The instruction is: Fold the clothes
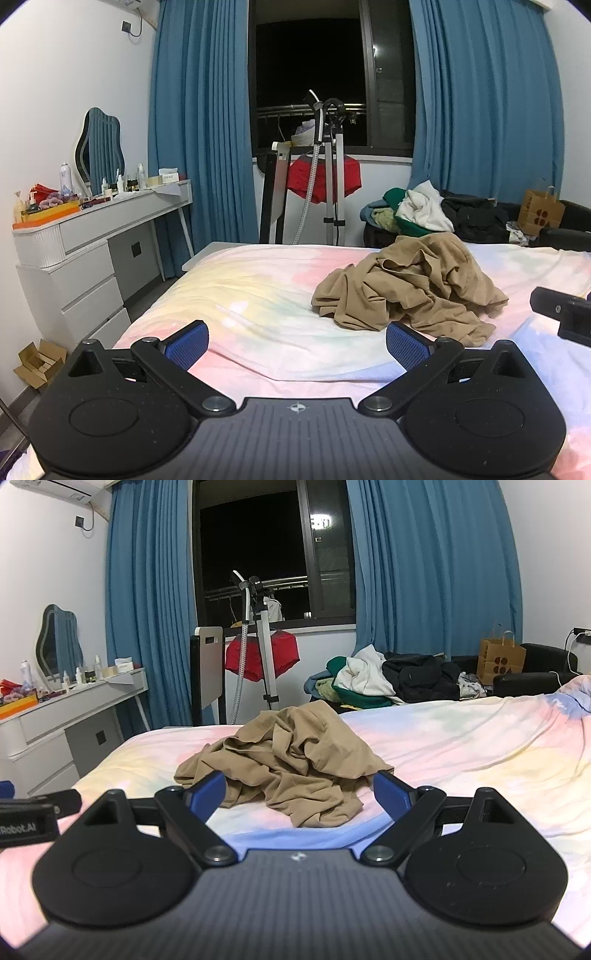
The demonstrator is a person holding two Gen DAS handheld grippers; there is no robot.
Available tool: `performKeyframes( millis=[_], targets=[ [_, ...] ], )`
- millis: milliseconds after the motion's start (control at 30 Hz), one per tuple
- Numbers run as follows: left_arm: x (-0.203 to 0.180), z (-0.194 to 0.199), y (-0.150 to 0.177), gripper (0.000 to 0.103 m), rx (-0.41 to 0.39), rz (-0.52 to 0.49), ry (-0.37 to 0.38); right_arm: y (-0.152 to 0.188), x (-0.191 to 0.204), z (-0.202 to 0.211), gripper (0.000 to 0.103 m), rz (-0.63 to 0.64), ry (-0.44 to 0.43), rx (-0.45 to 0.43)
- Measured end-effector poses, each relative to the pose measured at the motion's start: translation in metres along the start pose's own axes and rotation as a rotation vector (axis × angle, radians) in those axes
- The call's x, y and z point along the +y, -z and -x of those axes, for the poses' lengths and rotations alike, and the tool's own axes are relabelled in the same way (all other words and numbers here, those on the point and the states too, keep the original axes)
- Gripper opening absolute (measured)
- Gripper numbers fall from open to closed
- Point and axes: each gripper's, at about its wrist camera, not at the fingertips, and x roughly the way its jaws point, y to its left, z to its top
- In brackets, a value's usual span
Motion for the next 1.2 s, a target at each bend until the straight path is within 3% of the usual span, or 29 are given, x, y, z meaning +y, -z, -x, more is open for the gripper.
performKeyframes(
  millis=[100, 1200],
  targets=[
    [-0.007, 0.002, 0.002, 0.103, -0.010, -0.046, -0.013, 0.000, -0.002, 0.001, 0.089, -0.008, -0.001, -0.004],
    [-0.011, -0.002, 0.004, 0.103, 0.006, -0.043, 0.046, 0.002, -0.003, 0.001, 0.089, 0.007, 0.007, -0.010]
  ],
)
